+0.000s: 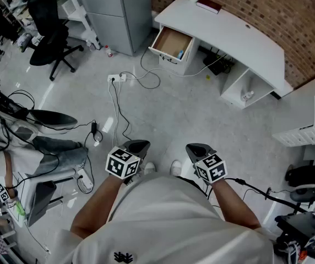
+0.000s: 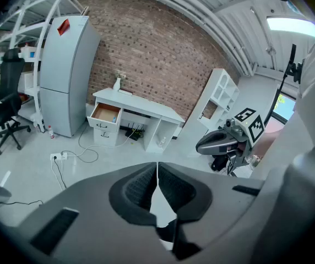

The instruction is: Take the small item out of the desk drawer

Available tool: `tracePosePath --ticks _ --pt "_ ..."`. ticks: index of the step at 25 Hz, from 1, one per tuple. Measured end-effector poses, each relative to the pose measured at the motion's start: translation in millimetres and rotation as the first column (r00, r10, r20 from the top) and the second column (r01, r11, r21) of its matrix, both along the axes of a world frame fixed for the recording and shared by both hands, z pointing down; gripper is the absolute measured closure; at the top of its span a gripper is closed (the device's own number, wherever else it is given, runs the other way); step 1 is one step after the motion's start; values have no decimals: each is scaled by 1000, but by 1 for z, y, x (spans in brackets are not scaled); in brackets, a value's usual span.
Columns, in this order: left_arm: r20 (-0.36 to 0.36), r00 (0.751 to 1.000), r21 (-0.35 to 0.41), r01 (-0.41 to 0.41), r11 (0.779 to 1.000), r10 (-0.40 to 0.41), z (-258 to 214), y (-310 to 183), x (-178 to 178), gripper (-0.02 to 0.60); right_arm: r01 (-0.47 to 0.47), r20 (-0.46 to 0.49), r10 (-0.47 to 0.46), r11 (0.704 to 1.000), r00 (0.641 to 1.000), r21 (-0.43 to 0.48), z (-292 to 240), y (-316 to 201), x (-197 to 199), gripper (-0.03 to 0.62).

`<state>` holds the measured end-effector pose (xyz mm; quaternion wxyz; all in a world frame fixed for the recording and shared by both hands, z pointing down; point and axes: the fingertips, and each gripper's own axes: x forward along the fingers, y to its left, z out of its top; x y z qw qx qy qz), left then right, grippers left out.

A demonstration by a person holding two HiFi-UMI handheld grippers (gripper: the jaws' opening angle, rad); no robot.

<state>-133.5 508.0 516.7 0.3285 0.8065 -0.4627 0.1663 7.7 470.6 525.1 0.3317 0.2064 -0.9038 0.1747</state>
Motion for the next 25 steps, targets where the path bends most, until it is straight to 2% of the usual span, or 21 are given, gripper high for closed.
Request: tracePosePath --ticks 6,10,15,19,21,25 --pt "6 999 -3 -37 999 37 16 6 -41 554 -32 -7 32 999 999 -1 7 2 -50 565" --pt "-5 998 -24 -65 998 65 31 4 -47 554 -88 -10 88 996 996 -21 13 4 -54 565" --pt "-9 994 -16 -106 994 106 35 -36 -48 554 -147 -41 146 988 988 -40 22 -21 -47 562" --pt "-4 990 0 -142 990 142 40 -88 -30 554 -197 -33 196 980 980 -32 32 -70 -28 555" --pt "6 989 -5 -148 989 148 38 -121 -18 553 -206 -33 205 978 978 -35 33 -105 -16 477" --pt "39 987 -13 -154 988 155 19 -213 9 552 -184 -16 184 982 983 -39 20 -202 4 473"
